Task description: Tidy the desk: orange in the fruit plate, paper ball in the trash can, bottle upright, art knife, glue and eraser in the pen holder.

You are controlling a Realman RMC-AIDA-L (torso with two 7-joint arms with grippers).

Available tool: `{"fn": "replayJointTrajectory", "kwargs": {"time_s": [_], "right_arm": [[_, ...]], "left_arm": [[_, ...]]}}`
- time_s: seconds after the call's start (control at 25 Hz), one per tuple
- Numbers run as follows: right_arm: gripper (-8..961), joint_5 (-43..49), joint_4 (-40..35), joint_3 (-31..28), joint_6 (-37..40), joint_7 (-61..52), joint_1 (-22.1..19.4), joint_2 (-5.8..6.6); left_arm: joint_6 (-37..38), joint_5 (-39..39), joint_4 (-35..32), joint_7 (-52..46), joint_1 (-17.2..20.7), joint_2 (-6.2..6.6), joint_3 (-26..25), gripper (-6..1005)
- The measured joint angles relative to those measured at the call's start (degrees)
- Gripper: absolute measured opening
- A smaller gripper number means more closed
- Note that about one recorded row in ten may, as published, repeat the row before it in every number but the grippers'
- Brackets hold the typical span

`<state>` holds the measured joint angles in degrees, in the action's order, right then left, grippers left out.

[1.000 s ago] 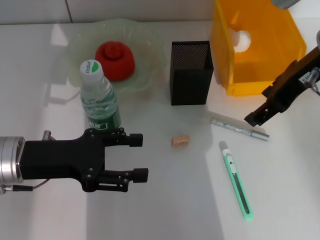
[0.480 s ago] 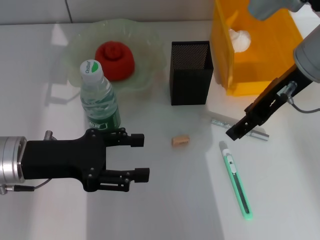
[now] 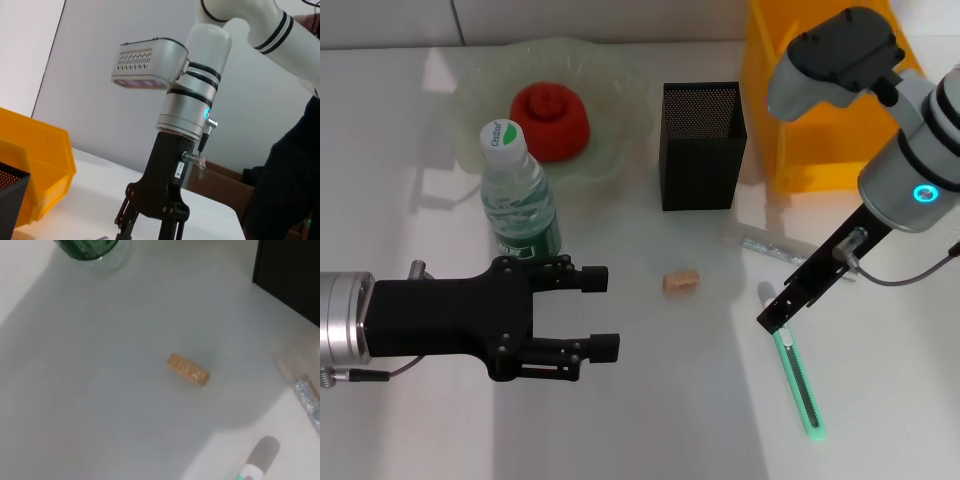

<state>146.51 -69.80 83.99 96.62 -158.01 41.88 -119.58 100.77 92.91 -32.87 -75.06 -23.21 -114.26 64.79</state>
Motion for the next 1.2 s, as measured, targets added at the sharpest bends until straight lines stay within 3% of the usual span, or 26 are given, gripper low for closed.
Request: {"fn": "replayJointTrajectory", "kwargs": {"time_s": [0.4,0.96,1.12,1.2], "right_arm": [[777,0.11,6.39,5.48,-6.13,-1.40,1.92,0.05],[738,0.18,7.39,7.34,-8.66,-1.53,1.66,-0.02],[549,0.18,7.41,7.40,-8.78,-1.54,1.64,-0.04],[523,0.18,7.40,7.40,-8.84,-1.55,1.63,-0.04]], "left_arm": [[-0.14,0.26,-0.19,0.00,-0.24,-0.81,0.58,806],[-0.23,0.76,-0.06,0.00,-0.26,-1.25,0.60,806],[-0.23,0.79,0.00,0.01,-0.26,-1.31,0.60,806],[-0.23,0.79,0.00,0.03,-0.26,-1.32,0.60,806]]}}
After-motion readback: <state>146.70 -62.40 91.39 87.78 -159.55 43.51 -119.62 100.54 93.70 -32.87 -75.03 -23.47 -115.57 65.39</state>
